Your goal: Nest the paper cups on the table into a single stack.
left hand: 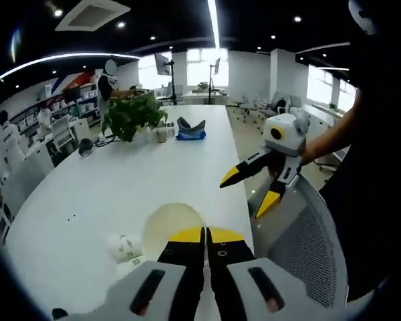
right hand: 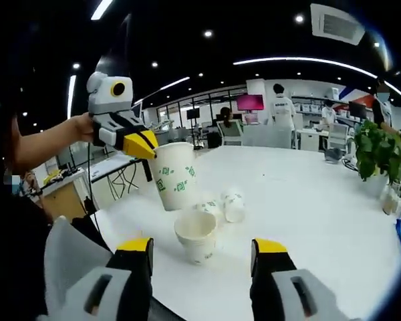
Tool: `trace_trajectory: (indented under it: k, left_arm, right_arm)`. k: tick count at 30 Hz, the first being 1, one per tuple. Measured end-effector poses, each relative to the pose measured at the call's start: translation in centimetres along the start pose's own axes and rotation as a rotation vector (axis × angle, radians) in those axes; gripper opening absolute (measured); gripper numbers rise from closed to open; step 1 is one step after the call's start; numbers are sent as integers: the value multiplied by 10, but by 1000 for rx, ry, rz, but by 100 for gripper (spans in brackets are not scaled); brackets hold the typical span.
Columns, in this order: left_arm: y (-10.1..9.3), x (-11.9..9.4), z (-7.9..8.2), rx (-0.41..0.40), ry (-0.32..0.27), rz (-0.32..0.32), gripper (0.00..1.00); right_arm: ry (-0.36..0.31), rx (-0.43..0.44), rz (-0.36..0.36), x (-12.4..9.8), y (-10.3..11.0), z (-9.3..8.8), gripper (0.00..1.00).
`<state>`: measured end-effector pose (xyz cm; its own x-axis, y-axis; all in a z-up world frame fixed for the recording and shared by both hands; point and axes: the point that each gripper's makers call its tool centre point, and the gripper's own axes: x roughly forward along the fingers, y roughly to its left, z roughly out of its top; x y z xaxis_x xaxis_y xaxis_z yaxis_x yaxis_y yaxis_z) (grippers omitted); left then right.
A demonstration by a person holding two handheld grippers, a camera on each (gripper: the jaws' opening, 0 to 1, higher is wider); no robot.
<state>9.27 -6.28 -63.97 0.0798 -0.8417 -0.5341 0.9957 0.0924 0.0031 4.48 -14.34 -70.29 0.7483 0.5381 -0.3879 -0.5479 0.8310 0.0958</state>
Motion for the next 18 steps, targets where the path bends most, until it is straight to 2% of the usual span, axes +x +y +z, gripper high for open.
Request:
trace_trajectory:
  k: [6, 9, 18]
  left_arm:
    - [1, 12, -3, 18, 16, 10, 0]
    - [7, 18, -12, 58, 57, 25, 0]
    - [7, 33, -25, 120, 127, 24, 0]
  right_arm:
    - [24, -38, -35, -6, -10, -9, 61]
    - [53, -90, -63, -9, -14, -17, 61]
    - [70, -103, -58, -9, -16, -27, 68]
